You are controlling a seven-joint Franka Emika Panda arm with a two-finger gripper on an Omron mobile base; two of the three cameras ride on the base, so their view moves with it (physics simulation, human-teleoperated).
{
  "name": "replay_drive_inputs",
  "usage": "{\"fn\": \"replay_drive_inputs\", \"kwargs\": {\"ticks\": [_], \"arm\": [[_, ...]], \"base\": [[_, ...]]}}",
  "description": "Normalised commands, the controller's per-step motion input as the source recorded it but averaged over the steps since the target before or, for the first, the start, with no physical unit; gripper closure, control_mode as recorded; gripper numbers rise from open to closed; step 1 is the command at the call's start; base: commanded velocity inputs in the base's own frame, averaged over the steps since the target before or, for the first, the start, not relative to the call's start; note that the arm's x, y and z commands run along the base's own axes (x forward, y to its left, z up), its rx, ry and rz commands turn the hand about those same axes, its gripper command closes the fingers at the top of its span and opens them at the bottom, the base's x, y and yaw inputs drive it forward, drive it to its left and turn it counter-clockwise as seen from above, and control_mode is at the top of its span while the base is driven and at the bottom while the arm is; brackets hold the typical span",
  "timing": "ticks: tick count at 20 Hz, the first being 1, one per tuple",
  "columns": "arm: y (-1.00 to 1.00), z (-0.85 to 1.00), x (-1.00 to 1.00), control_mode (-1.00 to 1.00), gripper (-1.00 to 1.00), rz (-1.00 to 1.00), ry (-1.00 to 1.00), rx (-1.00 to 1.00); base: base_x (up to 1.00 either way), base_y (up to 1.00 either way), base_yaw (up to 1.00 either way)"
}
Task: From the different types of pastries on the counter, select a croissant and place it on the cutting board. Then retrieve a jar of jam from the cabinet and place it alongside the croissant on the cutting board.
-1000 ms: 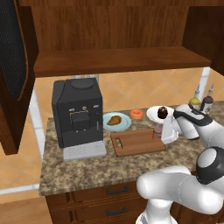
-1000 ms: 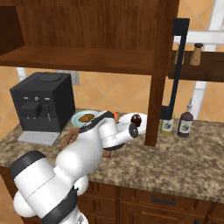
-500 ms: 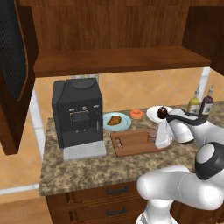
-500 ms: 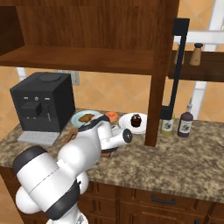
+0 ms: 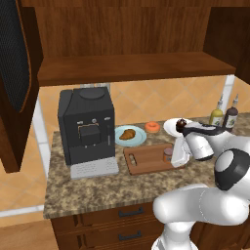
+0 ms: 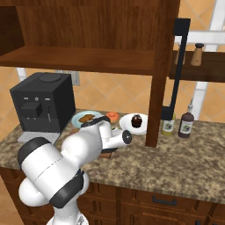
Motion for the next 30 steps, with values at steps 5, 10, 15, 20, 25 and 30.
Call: {"fn": "replay_drive_inputs", "kwargs": {"ticks": [5,10,15,20,25,30], "arm": [[0.0,-0.43,0.01,-1.0,1.0,0.0,0.0,0.03],[0.0,-0.1,0.1,-1.0,-1.0,0.0,0.0,0.02],[0.0,0.0,0.0,-1.0,-1.0,0.0,0.0,0.0],[0.0,0.0,0.0,-1.0,-1.0,0.0,0.0,0.0],[0.0,0.0,0.0,-1.0,-1.0,0.0,0.0,0.0],[-0.06,0.58,0.0,-1.0,-1.0,0.0,0.07,-0.04]], "base": [[0.0,0.0,0.0],[0.0,0.0,0.0],[0.0,0.0,0.0],[0.0,0.0,0.0],[0.0,0.0,0.0],[0.0,0.0,0.0]]}}
